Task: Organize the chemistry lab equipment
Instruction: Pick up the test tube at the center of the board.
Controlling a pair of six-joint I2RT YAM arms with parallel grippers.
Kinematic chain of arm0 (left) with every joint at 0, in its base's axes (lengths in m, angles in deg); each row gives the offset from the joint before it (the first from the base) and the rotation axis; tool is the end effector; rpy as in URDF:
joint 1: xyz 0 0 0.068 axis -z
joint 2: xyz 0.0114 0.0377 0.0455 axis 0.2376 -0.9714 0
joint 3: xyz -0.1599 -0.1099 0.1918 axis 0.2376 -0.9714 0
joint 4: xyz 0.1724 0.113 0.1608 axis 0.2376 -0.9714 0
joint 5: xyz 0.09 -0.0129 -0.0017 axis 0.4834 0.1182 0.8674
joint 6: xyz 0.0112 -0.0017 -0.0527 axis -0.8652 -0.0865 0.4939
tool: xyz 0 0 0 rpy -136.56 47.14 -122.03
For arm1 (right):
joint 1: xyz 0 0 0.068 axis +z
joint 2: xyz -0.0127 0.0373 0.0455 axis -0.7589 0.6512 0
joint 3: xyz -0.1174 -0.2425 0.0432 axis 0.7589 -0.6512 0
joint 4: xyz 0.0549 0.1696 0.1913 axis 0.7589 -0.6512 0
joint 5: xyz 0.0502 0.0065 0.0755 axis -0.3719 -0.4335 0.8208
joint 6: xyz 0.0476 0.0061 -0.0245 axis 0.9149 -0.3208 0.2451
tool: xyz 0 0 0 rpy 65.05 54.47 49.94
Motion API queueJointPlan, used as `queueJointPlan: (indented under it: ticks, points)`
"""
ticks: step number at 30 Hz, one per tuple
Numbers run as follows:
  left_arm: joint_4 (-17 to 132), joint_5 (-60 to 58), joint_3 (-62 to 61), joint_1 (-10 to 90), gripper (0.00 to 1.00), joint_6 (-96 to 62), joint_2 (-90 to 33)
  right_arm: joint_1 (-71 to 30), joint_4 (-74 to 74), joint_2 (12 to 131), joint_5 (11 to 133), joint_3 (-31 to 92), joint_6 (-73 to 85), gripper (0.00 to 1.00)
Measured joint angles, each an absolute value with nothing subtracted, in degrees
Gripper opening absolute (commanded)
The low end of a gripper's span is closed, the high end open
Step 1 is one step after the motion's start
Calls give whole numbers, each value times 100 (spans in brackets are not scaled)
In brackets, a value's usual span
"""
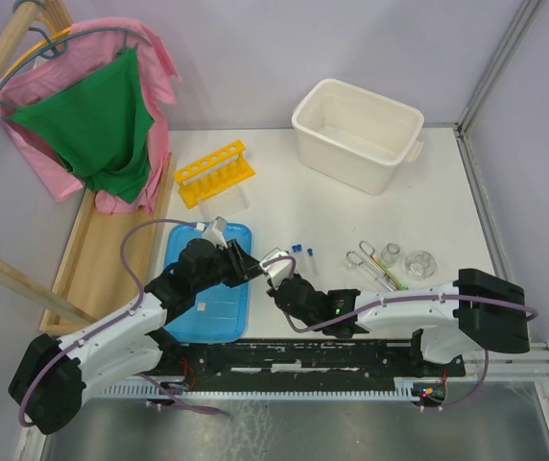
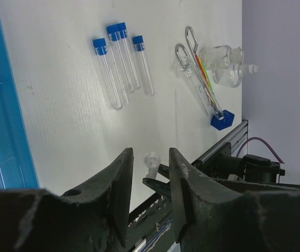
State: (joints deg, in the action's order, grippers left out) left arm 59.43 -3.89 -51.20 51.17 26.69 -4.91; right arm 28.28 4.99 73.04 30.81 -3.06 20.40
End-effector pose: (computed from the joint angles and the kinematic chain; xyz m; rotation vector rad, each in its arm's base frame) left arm 0.1508 -0.1238 0.1998 -0.2170 2.2370 -1.1513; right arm 0.0822 0.2831 0.2003 -0.7038 1.9880 0.3900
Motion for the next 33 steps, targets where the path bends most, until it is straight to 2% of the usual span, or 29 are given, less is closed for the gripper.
queueJointPlan:
  ticks: [4,16,18,21,24,33]
  points:
    - [6026,-387,-5123,5170,34,2671,-546,2828,497,7339,3078,-299,2040,8]
    - [6195,-387,-5123,5224,5,2671,-808,2839,466,7400,2980,-286,2040,10]
    - [6197,-383,-5123,5231,3,2671,-823,2839,458,7406,2980,-286,2040,16]
    - [6195,-346,-5123,5246,3,2669,-823,2839,455,7408,2982,-286,2029,37]
    - [6138,-182,-5123,5251,3,2662,-823,2847,458,7404,2995,-282,2023,48]
    - [5657,692,-4620,5248,3,2260,-1249,2902,187,6729,2965,-284,1999,51]
